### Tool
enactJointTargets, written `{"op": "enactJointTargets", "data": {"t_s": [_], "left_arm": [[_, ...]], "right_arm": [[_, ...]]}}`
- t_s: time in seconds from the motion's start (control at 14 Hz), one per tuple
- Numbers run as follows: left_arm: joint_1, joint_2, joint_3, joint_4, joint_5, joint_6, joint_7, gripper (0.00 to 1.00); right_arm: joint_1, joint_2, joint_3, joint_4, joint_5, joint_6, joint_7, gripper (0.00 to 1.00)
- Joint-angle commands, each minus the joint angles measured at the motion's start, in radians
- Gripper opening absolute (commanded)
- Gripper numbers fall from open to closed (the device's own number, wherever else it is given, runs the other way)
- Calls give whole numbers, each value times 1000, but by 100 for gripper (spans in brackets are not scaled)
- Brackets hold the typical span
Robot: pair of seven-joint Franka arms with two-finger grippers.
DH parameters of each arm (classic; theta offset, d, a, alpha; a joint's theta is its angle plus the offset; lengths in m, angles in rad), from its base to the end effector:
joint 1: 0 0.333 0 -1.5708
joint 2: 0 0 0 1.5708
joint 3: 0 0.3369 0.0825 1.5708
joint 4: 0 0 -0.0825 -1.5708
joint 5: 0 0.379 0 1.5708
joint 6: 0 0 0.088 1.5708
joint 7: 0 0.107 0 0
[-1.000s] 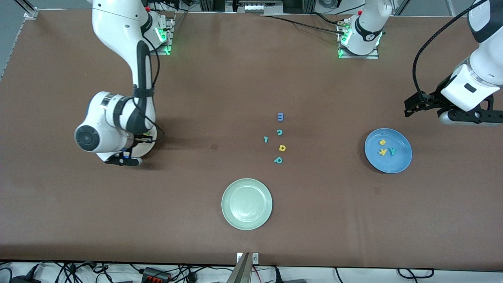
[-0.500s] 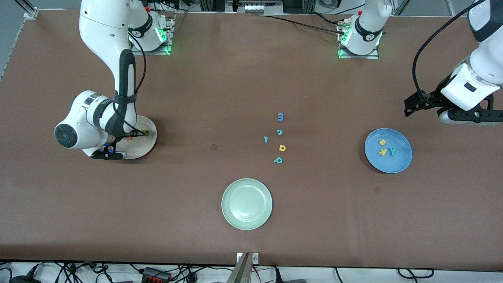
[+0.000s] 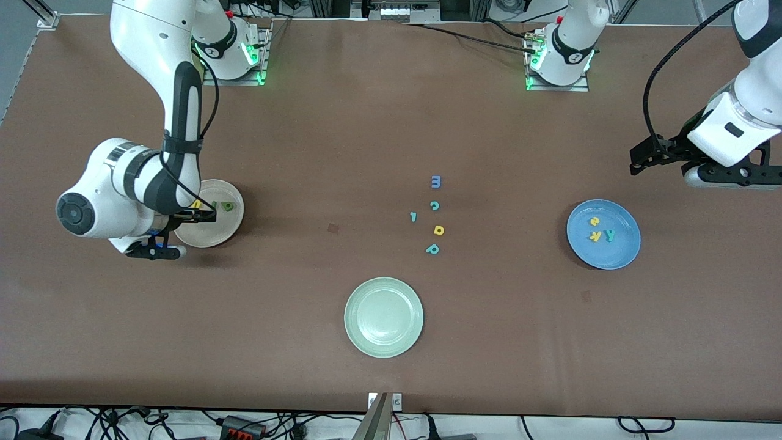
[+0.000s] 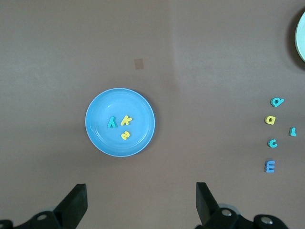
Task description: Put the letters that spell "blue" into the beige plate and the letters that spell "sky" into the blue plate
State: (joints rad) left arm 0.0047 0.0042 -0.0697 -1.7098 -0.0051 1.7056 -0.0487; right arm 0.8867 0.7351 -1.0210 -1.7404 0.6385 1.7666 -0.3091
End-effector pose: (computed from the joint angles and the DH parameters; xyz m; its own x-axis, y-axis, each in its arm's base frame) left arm 0.5567 -0.0366 0.5894 0.9998 -0.0156 -0.0086 -0.0156 -0.9999 0.0049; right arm 0.6233 0.0471 0.3033 0.9550 -0.0360 -0.2944 -0.0476 -0.9983 -0.0324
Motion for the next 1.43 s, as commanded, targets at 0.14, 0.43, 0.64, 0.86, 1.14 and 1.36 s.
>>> {"op": "enactJointTargets", "data": {"t_s": [0.14, 0.43, 0.64, 0.86, 1.14, 1.36], "left_arm": [[-5, -6, 2, 12, -7, -21, 7, 100], [-5, -6, 1, 12, -7, -20, 7, 100], [-5, -6, 1, 12, -7, -21, 7, 100], [-5, -6, 1, 12, -7, -20, 7, 100], [-5, -6, 1, 12, -7, -21, 7, 100], [-5, -6, 2, 12, -7, -21, 7, 100]], "right_arm": [[-48, -2, 2, 88, 18, -30, 7, 100], [-41, -34, 19, 136, 18, -15, 43, 100], [-113, -176, 163, 148, -112, 50, 172, 100], [-288, -316, 425, 214, -357, 37, 302, 100], [-587, -454, 778, 232, -578, 34, 320, 100], [-809, -526, 950, 243, -612, -4, 311, 100]]}}
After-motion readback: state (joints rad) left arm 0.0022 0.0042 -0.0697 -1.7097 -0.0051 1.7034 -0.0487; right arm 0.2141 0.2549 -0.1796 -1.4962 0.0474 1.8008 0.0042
